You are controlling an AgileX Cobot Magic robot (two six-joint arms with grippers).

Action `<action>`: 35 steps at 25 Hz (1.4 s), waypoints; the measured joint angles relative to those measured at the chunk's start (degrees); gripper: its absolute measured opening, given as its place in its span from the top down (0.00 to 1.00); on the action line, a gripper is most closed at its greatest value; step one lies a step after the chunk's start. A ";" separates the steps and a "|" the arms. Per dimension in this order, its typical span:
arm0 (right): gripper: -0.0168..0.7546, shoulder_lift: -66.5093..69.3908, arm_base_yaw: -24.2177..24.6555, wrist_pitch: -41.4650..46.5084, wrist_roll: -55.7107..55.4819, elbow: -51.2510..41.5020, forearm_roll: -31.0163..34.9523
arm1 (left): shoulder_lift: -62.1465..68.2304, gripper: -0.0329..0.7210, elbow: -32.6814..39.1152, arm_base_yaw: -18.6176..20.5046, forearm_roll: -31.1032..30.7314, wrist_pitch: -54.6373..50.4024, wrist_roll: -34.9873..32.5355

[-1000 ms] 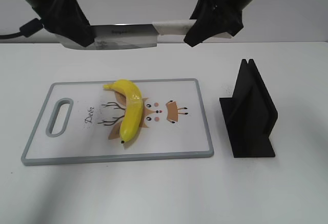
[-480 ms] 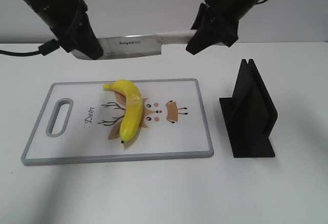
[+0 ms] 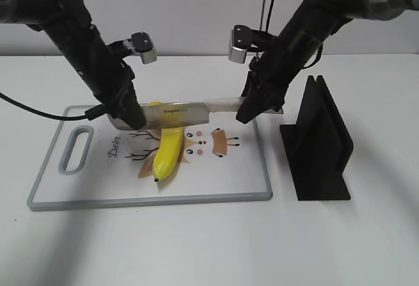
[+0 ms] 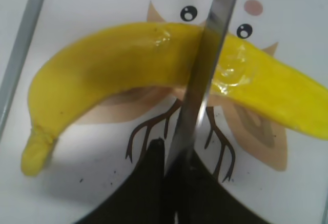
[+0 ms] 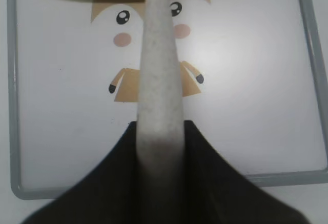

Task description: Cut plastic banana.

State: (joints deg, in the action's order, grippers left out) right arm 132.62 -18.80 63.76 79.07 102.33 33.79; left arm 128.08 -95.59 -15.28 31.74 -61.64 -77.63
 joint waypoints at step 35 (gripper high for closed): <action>0.76 -21.74 -3.40 3.27 -5.45 -0.11 -7.03 | -25.09 0.85 1.27 -0.81 -1.94 -2.61 1.24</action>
State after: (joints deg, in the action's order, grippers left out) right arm 110.87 -22.19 67.03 73.62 102.22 26.76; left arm 102.99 -94.32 -16.09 29.80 -64.25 -76.39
